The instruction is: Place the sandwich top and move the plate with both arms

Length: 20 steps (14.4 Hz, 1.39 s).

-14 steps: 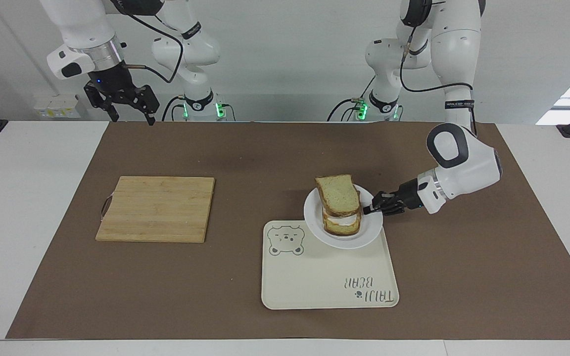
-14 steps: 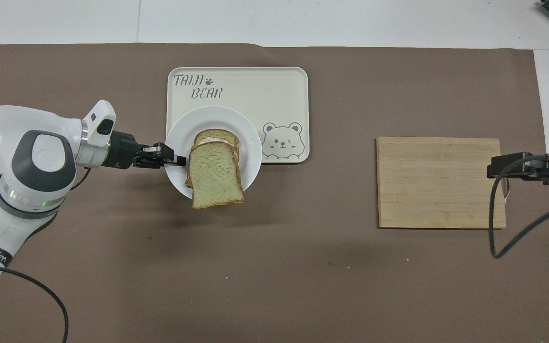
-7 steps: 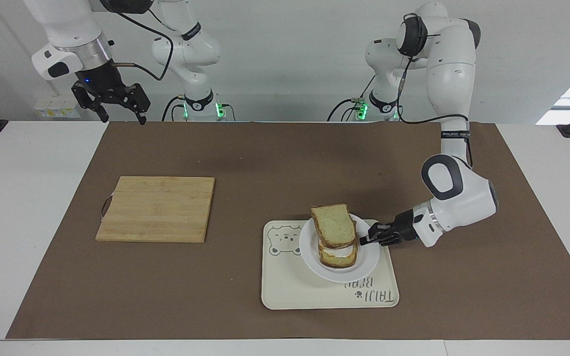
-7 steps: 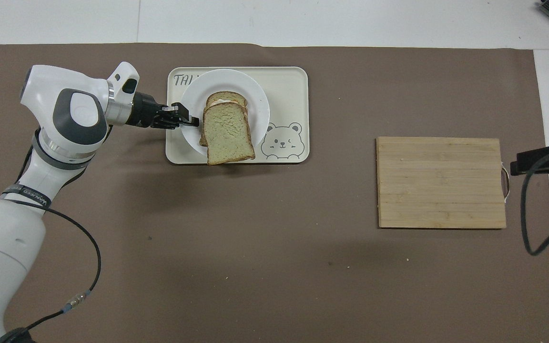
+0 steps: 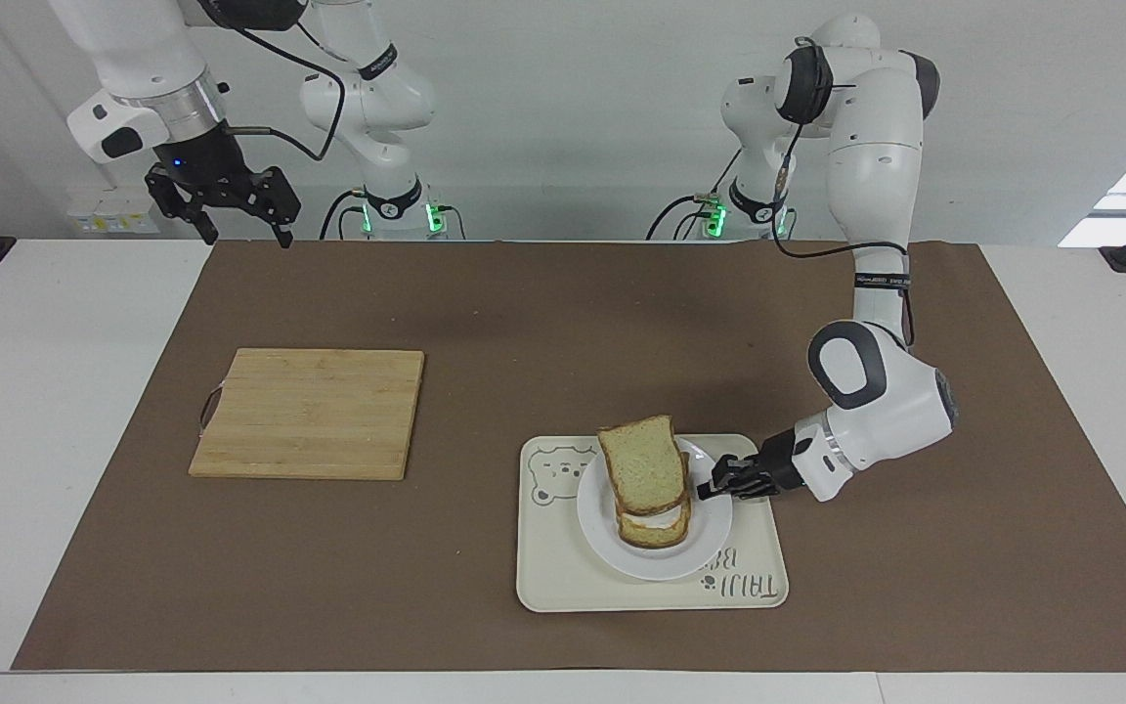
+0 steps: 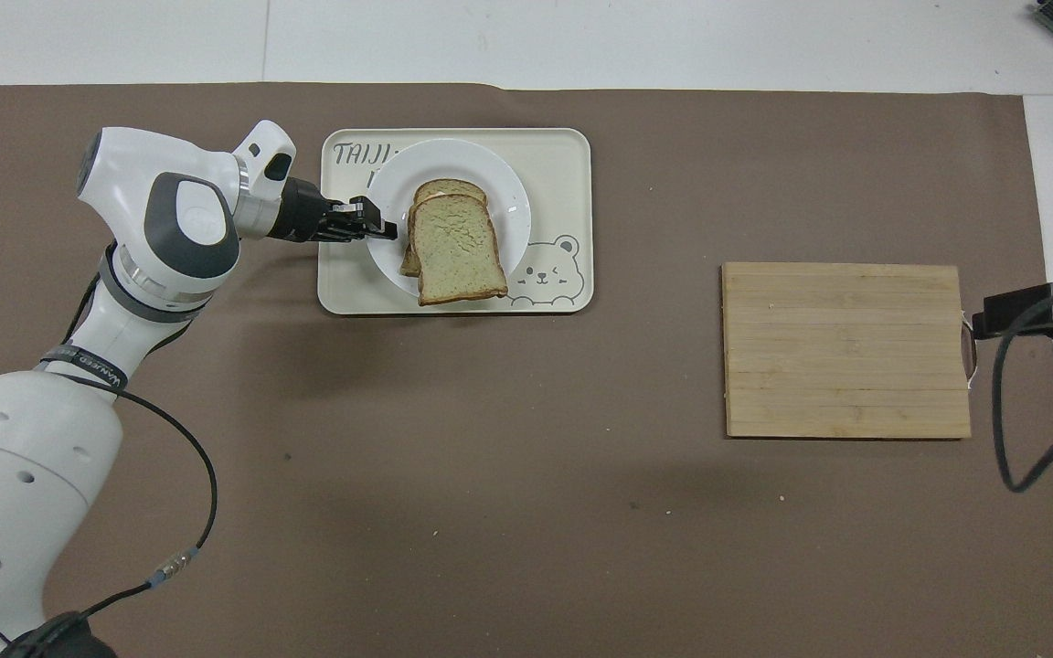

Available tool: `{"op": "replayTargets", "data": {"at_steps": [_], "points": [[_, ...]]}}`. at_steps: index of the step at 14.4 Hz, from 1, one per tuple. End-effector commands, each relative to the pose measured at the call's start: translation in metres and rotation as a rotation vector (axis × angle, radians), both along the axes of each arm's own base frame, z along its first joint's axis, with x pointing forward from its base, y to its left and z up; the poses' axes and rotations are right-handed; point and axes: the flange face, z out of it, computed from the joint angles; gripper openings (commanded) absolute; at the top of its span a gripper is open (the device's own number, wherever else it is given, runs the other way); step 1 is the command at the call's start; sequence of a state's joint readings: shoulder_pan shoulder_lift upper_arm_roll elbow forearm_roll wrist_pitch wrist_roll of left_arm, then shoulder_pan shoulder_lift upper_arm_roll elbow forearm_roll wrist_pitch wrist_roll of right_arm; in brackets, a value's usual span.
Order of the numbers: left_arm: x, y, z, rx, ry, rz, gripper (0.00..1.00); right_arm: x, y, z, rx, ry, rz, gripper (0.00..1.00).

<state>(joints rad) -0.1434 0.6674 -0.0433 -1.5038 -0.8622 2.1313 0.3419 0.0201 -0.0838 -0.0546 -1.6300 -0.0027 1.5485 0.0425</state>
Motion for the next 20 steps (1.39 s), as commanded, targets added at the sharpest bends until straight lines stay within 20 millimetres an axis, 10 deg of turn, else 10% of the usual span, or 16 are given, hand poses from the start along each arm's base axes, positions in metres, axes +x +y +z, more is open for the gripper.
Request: {"op": "replayTargets", "data": {"at_steps": [1,8,20], "points": [[0.008,0.02,0.021,0.017,-0.027,0.018,1.0,-0.007,0.004,-0.002,-0.012,-0.005,0.009,1.0],[-0.006,0.072,0.112,0.151,-0.079,0.002,1.0,-0.003,0.002,0.0,-0.053,-0.013,0.021,1.0],[-0.092,0.138,0.304,0.694,-0.077,0.015,1.0,-0.002,-0.005,0.0,-0.016,-0.016,0.0,1.0]]}}
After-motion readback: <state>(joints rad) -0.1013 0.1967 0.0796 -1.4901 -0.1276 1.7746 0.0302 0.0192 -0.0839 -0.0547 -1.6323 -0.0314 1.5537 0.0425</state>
